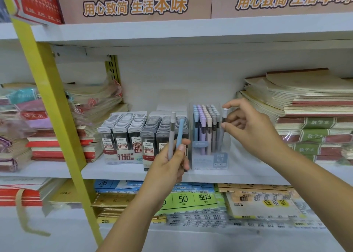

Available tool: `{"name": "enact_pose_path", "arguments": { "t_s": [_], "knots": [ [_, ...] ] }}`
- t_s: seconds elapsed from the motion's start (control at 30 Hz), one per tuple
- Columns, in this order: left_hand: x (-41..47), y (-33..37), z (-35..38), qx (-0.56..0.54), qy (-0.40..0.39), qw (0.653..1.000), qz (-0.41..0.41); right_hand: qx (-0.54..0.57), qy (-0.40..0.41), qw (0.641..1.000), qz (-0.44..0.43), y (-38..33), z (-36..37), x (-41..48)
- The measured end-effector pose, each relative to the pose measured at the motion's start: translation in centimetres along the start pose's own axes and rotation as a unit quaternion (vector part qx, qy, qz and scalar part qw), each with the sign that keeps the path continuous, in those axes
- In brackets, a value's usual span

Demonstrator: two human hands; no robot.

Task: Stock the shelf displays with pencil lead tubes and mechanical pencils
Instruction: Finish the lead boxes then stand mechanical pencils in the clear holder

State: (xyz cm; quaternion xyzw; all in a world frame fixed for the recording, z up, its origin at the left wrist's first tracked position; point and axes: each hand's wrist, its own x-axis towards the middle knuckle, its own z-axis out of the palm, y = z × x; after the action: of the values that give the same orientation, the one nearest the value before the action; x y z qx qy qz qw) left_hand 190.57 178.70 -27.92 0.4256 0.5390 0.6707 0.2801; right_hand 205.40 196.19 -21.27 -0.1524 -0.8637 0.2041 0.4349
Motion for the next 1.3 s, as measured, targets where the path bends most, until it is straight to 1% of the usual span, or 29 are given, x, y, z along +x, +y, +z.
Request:
{"name": "enact_pose_path", "arguments": {
  "t_s": [0.17,0.27,0.3,0.4,0.47,0.53,0.57,0.6,0.67,0.73,0.77,0.8,0.87,0.93,0.97,1.0,1.07,1.17,1.23,1.3],
  "knots": [
    [0.0,-0.2,0.1,-0.013,-0.002,1.0,-0.009,-0.04,-0.014,0.999,0.02,0.4,0.5,0.1],
    [-0.1,-0.2,0.1,-0.013,-0.004,1.0,-0.018,-0.094,-0.018,0.995,0.01,0.9,1.2,0.0],
    [-0.1,-0.2,0.1,-0.01,-0.004,1.0,-0.021,-0.097,-0.012,0.995,0.01,1.1,1.3,0.0],
    [-0.3,0.0,0.2,-0.004,-0.006,1.0,-0.023,-0.061,-0.008,0.997,0.037,1.0,1.6,0.2],
    [-0.3,0.4,0.3,-0.001,-0.009,1.0,-0.02,-0.067,0.005,0.996,0.057,0.5,1.7,0.0],
    [-0.5,0.7,0.4,0.001,-0.02,1.0,-0.014,-0.067,0.049,0.995,0.049,-0.7,1.6,-0.5],
    [-0.5,0.9,0.4,0.002,-0.03,0.999,-0.012,-0.045,0.065,0.996,0.037,-1.5,1.5,-0.8],
    [-0.6,1.2,0.5,0.004,-0.042,0.999,-0.012,-0.01,0.062,0.997,0.033,-2.3,1.5,-1.2],
    [-0.7,1.5,0.9,0.004,-0.065,0.998,-0.017,0.092,0.0,0.994,0.06,-4.2,1.6,-1.6],
    [-0.7,1.8,1.4,0.0,-0.084,0.996,-0.022,0.208,-0.079,0.97,0.098,-5.7,1.8,-1.9],
    [-0.8,1.8,1.6,-0.004,-0.092,0.995,-0.024,0.252,-0.104,0.955,0.114,-6.1,2.0,-2.0],
    [-0.8,1.7,1.8,-0.01,-0.096,0.995,-0.025,0.281,-0.109,0.945,0.127,-6.4,2.0,-2.1],
    [-1.1,1.5,1.7,-0.027,-0.096,0.994,-0.034,0.312,-0.071,0.936,0.146,-6.5,1.6,-2.2],
    [-1.4,1.2,1.3,-0.029,-0.081,0.995,-0.048,0.322,-0.017,0.934,0.157,-6.0,0.7,-2.2],
    [-1.6,1.0,1.1,-0.025,-0.068,0.996,-0.051,0.331,-0.008,0.929,0.163,-5.7,0.2,-2.2],
    [-1.7,0.8,0.9,-0.027,-0.05,0.997,-0.051,0.342,-0.016,0.924,0.171,-5.3,-0.4,-2.4],
    [-1.8,0.8,0.5,-0.045,-0.006,0.998,-0.041,0.347,-0.061,0.916,0.191,-4.6,-1.2,-2.8],
    [-1.5,1.2,0.0,-0.042,0.052,0.998,-0.019,0.276,-0.151,0.927,0.207,-4.0,-1.7,-3.4],
    [-1.5,1.5,-0.4,-0.027,0.062,0.998,-0.006,0.229,-0.194,0.933,0.197,-4.4,-1.6,-3.5],
    [-1.5,1.9,-0.7,0.012,0.058,0.998,0.011,0.181,-0.205,0.946,0.175,-5.2,-1.1,-3.3]
  ]
}}
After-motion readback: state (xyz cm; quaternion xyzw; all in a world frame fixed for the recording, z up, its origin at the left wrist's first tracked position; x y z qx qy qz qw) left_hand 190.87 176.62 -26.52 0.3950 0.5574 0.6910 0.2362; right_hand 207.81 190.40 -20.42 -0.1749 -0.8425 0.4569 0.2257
